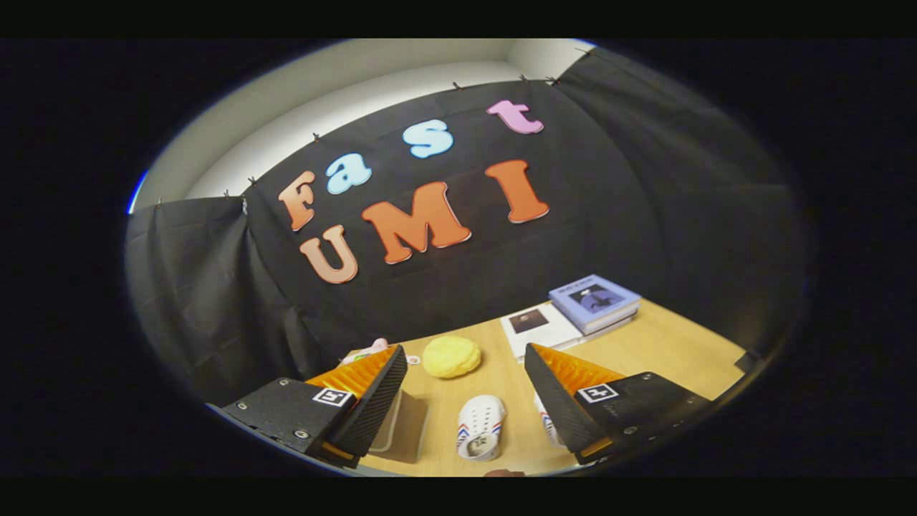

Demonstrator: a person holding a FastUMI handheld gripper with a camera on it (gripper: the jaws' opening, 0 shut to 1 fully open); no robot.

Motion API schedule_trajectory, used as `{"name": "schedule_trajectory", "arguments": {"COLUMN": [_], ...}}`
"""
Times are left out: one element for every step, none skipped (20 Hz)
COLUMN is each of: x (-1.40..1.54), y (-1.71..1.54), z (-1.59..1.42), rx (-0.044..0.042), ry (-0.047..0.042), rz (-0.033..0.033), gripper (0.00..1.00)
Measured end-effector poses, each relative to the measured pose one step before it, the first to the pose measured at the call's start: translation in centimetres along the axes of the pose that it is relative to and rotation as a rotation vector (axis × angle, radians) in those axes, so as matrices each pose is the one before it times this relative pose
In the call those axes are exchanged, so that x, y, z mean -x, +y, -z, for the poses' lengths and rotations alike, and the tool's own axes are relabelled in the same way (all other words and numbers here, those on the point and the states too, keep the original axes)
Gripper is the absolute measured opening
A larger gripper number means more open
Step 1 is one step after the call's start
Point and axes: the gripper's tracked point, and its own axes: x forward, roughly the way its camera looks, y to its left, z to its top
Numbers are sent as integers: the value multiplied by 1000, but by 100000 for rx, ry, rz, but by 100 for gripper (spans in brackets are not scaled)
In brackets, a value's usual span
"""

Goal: Open the storage box then place both shoes into the box .Put the left shoe in first, then the right shoe, with the right side of both shoes facing outward in a uniform manner.

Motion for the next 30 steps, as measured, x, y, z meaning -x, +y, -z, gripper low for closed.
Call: {"name": "schedule_trajectory", "arguments": {"x": [-585, -627, -656, -685, -794, -766, -870, -817, -693, -724, -792, -553, -636, -697, -697, -628, -604, -678, -494, -593, -588, -509, -580, -466, -479, -312, -343, -296, -47, -223], "y": [764, 619, 239, 173, 133, 21, 87, 211, -146, -107, 35, -27, -67, -212, -22, 106, 134, 69, -10, -76, -31, 18, 152, -34, -16, -274, -539, -318, -51, -90], "z": [1495, 1590, 1405, 1338, 1286, 1090, 904, 1056, 974, 749, 736, 654, 546, 825, 620, 821, 637, 655, 637, 514, 504, 452, 395, 584, 241, 176, 17, 81, 377, 285], "rx": [-5168, -4822, -3564, -3439, -3609, -3991, -3981, -4293, -4643, -4706, -4171, -3169, -1812, -589, -121, -548, -991, -1036, -1148, -1101, -1266, -1605, -1771, -1332, -1390, -650, -74, -584, -911, -496], "ry": [4647, 3819, 3266, 3709, 3674, 3270, 2641, 2555, 2288, 2219, 2321, 2259, 2454, 2740, 2831, 2948, 2878, 2832, 2259, 2208, 1992, 1939, 1714, 1764, 1372, 591, 367, 855, 793, 1246], "rz": [-3912, -3893, -3246, -2694, -2587, -2669, -3189, -2738, -2181, -2374, -2460, -1762, -1343, -624, -666, -1041, -1247, -1177, -696, -785, -848, -1052, -1641, -1125, -703, 394, 1392, 422, -96, -16], "gripper": [98, 98, 98, 98, 98, 98, 98, 98, 98, 98, 98, 98, 98, 98, 98, 98, 98, 98, 98, 98, 98, 98, 98, 98, 98, 98, 98, 98, 98, 98]}}
